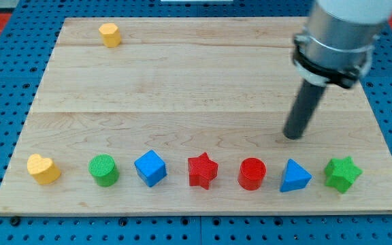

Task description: Slide the hexagon to the center of the board

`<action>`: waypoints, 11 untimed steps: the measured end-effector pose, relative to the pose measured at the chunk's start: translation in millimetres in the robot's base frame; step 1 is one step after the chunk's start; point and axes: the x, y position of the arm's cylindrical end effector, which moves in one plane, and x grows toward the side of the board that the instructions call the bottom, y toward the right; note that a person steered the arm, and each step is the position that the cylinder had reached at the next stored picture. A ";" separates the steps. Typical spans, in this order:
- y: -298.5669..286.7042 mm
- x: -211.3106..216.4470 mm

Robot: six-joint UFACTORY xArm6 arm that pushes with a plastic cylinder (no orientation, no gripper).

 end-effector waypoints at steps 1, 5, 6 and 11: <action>-39.8 -40.2; -396.3 -149.1; -396.4 -206.6; -283.6 -211.9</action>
